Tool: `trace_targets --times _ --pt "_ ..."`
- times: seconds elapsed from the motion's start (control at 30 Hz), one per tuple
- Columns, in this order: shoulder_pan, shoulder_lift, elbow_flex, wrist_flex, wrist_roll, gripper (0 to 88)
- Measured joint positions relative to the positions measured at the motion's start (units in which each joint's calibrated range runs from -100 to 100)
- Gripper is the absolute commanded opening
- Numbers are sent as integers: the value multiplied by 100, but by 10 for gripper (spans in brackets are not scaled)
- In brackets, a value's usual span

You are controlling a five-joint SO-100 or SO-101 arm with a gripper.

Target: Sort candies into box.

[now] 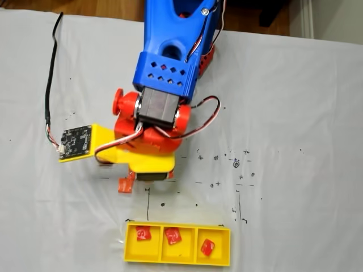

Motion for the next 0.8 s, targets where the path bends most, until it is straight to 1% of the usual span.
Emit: trace_targets --times 0.07,0.17,0.37,0.5,0.7,0.8 --pt "8 -169 436 -230 68 20" --pt "16 -186 813 -429 195 69" --pt "211 85 915 -698 376 159" --pt "250 389 915 -619 498 208" --pt "336 465 915 -270 772 239" --pt "336 465 1001 -310 781 266"
